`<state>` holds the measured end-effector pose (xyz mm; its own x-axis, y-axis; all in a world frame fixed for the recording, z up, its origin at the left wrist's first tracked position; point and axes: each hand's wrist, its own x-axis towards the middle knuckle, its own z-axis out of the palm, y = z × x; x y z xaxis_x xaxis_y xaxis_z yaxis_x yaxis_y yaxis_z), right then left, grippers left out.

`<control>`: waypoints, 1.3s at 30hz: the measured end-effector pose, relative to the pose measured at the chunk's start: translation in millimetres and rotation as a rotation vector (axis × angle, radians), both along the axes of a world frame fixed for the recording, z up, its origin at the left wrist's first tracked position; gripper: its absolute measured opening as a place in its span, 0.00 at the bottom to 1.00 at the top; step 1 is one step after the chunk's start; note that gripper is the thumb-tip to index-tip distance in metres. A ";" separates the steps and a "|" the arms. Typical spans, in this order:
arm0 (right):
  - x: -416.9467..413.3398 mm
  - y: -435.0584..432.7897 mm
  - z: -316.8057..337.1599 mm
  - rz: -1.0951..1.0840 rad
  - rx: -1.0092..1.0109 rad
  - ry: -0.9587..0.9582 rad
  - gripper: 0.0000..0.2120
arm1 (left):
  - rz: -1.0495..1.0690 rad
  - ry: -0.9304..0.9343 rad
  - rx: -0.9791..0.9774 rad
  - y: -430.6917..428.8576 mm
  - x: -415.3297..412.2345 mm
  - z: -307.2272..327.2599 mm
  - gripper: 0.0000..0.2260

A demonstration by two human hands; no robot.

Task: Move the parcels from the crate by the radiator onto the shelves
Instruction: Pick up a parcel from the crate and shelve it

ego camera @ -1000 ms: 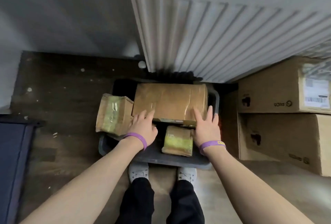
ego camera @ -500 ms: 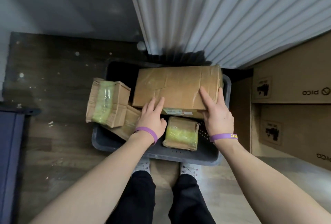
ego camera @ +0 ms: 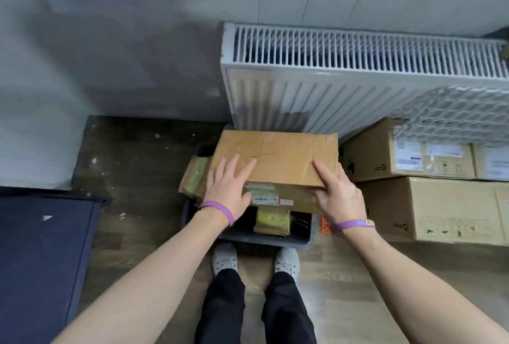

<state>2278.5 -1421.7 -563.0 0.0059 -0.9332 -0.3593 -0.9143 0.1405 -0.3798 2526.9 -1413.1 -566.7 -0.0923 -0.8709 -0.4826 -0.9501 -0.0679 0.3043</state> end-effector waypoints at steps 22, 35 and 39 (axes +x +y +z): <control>69.2 -65.2 335.8 0.464 -0.295 -0.082 0.34 | -0.100 -0.163 -0.283 -29.2 -7.2 322.3 0.33; 89.7 -30.0 301.7 0.082 0.024 -0.563 0.37 | 0.492 0.448 -0.597 -41.7 23.7 386.1 0.24; 95.4 -42.3 316.6 0.001 -0.070 -0.652 0.15 | 0.524 0.516 -0.637 -38.7 30.6 393.0 0.13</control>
<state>2374.0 -1464.0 -246.4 0.2025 -0.9541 -0.2207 -0.4940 0.0950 -0.8643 2557.6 -1451.8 -173.7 0.3134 -0.9458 0.0845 -0.5859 -0.1225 0.8010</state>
